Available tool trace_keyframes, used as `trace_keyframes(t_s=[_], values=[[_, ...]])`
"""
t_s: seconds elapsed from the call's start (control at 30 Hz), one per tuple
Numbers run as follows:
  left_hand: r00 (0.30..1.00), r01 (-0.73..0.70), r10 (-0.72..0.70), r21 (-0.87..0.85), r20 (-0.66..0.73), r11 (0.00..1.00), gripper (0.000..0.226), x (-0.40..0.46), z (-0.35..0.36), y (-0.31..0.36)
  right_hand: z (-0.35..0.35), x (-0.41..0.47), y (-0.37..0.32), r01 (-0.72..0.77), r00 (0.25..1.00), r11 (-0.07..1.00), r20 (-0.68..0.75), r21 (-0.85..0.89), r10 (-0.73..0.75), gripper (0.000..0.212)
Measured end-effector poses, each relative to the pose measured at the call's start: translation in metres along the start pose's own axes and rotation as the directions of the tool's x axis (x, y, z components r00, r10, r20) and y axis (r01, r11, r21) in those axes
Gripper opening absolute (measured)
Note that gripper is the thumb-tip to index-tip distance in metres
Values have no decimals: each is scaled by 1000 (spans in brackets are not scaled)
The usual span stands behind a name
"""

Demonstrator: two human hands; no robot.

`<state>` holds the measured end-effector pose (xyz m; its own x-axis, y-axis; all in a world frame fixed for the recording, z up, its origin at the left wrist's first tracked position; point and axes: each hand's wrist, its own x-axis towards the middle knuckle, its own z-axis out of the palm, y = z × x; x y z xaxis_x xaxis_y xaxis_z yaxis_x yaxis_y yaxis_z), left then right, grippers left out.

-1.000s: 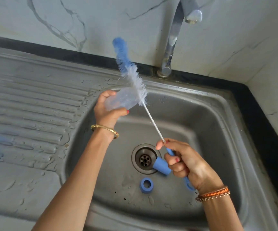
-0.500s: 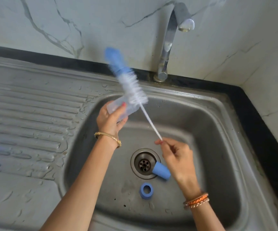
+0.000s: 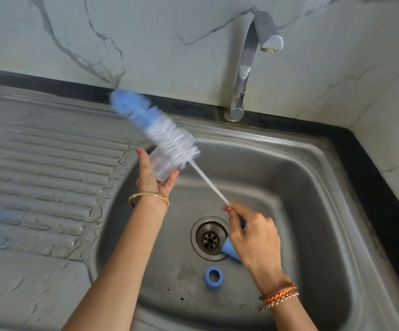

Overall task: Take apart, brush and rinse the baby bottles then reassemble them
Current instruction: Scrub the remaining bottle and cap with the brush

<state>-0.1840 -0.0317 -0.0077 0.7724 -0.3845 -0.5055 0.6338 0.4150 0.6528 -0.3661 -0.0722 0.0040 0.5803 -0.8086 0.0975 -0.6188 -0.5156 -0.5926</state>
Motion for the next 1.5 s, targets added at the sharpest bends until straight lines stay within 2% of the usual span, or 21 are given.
trace_keyframes(t_s=[0.07, 0.1, 0.17, 0.2, 0.27, 0.33, 0.43, 0.5, 0.6, 0.63, 0.77, 0.8, 0.9, 0.93, 1.07, 1.23, 1.33, 1.4, 1.43, 1.5], values=[[996, 90, -90, 37, 12, 995, 56, 0, 0, 0, -1, 6, 8, -110, 994, 977, 5, 181, 110, 21], [988, 140, -142, 41, 53, 989, 58, -1, 0, 1, -3, 10, 12, -230, 973, 910, 85, 345, 214, 23], [971, 207, -211, 44, 116, 977, 60, -1, 0, 3, -10, 14, 15, -507, 861, 632, 383, 586, 335, 28], [968, 217, -221, 52, 121, 975, 58, -1, 0, 3, -14, 14, 13, -610, 789, 509, 530, 608, 312, 28], [953, 258, -265, 60, 147, 964, 51, 1, -3, 3, -17, 13, 8, -728, 664, 387, 724, 566, 189, 29], [919, 331, -337, 61, 204, 942, 46, -1, -5, 5, -16, 10, 2, -783, 582, 309, 811, 540, 57, 29], [889, 396, -401, 72, 220, 916, 41, 0, -8, 7, -20, 10, -4, -806, 540, 231, 837, 545, -91, 23], [876, 418, -418, 56, 238, 907, 40, -1, -8, 5, -21, 11, -2, -776, 558, 297, 825, 556, -88, 26], [881, 412, -407, 35, 241, 911, 38, 0, -9, 5, -17, 12, 7, -694, 608, 507, 793, 511, 33, 34], [895, 389, -389, 44, 220, 920, 37, 1, -9, 7, -16, 12, 7, -673, 619, 546, 784, 499, 46, 34], [911, 350, -357, 71, 208, 934, 38, 2, -9, 8, -24, 14, 7, -670, 631, 486, 776, 561, -26, 39], [908, 353, -357, 58, 218, 934, 38, 2, -9, 8, -25, 14, 7, -657, 638, 506, 770, 559, -23, 38], [914, 374, -355, -73, 195, 924, 39, 3, -10, 7, -15, 11, 11, -579, 669, 677, 739, 455, 75, 36], [923, 364, -343, -98, 176, 926, 40, 4, -11, 7, -13, 10, 12, -571, 672, 698, 735, 433, 94, 36], [950, 284, -260, -140, 172, 948, 44, 11, -11, 6, -21, 14, 13, -625, 638, 601, 770, 498, 25, 36], [980, 168, -136, -241, 145, 956, 55, 14, -7, 1, -16, 12, 14, -608, 639, 672, 763, 423, 98, 35], [983, 124, -91, -210, 161, 970, 55, 11, -2, -2, -21, 17, 12, -672, 652, 511, 755, 537, 64, 33], [991, 96, -77, -169, 113, 981, 47, 9, -2, -3, -27, 19, 11, -684, 668, 423, 743, 594, 37, 36], [993, 91, -79, -147, 84, 985, 40, 8, -3, -3, -28, 19, 11, -666, 684, 440, 728, 602, 38, 35], [993, 113, -109, -91, 54, 989, 23, 5, -5, -4, -24, 17, 9, -579, 745, 558, 665, 595, 64, 31]])
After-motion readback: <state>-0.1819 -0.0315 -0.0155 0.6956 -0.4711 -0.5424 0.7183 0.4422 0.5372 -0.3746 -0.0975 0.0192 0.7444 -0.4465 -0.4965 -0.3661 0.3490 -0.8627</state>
